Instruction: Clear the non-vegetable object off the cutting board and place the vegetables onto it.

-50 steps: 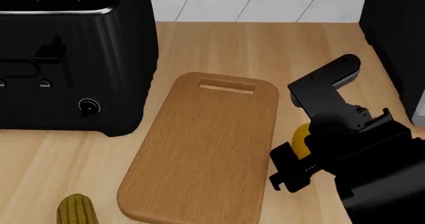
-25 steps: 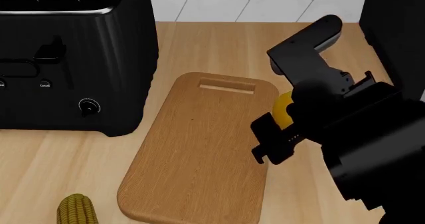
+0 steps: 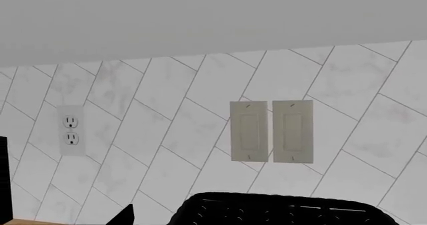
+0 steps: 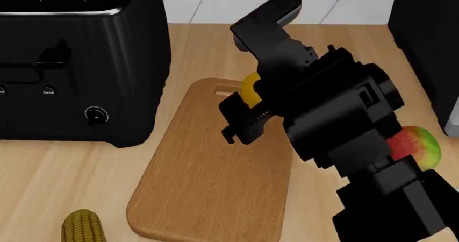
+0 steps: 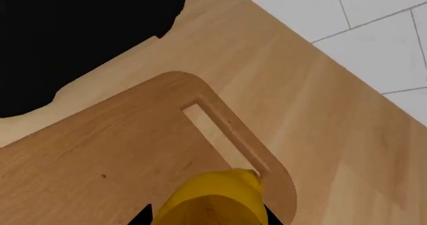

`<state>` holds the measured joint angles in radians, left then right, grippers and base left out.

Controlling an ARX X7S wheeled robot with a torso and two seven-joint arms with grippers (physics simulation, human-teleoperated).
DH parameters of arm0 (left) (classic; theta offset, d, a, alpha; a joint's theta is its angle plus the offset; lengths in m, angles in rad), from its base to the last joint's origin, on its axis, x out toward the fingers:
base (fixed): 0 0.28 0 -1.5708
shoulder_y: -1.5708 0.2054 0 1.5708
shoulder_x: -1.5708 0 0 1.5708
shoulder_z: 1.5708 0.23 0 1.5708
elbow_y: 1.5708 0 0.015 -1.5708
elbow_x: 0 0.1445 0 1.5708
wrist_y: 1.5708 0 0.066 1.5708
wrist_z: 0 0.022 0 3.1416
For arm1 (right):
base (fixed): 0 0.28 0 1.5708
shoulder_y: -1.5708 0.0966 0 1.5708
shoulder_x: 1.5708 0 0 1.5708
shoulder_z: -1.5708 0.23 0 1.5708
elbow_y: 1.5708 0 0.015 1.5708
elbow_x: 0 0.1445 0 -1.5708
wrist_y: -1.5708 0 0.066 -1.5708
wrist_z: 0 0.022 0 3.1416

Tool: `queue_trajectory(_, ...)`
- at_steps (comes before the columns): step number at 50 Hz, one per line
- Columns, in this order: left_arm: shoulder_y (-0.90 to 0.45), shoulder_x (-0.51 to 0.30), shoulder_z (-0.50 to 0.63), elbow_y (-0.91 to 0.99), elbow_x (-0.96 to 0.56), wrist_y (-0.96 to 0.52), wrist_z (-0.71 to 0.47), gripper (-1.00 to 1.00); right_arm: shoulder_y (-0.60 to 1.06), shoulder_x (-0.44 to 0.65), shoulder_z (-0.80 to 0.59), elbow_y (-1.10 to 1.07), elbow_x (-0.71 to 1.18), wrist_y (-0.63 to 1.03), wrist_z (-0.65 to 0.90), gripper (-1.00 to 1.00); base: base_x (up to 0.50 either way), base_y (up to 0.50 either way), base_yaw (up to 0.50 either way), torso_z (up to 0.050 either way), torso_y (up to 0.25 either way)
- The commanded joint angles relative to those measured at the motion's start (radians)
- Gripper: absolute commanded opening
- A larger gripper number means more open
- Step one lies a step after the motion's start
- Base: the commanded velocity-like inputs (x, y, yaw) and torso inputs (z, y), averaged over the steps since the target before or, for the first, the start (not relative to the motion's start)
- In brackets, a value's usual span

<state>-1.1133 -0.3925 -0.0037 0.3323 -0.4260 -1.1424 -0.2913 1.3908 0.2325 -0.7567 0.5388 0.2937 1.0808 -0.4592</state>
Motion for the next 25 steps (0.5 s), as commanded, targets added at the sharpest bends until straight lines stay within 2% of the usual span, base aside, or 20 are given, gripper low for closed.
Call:
queue_trajectory(1,0.010,-0.004,-0.002,0.005,-0.003,0.001,-0.003,1.00,0.074,-0.147,-0.053,0.356,-0.048,-0.239,-0.067,-1.00,0.00,0.00,0.00,0.000,0.000)
queue_trajectory(6,0.011,-0.013,-0.008,0.005,-0.003,0.000,-0.004,1.00,0.109,-0.228,-0.071,0.588,-0.059,-0.382,-0.087,-1.00,0.00,0.00,0.00,0.000,0.000)
queue_trajectory(16,0.003,-0.018,-0.012,0.006,-0.006,-0.006,-0.007,1.00,0.120,-0.232,-0.322,0.704,0.215,-0.478,-0.029,-1.00,0.00,0.00,0.00,0.000,0.000)
queue_trajectory(25,-0.005,-0.017,-0.011,-0.005,-0.007,-0.003,-0.008,1.00,0.141,-0.232,-0.442,0.721,0.346,-0.500,-0.001,-1.00,0.00,0.00,0.00,0.000,0.000)
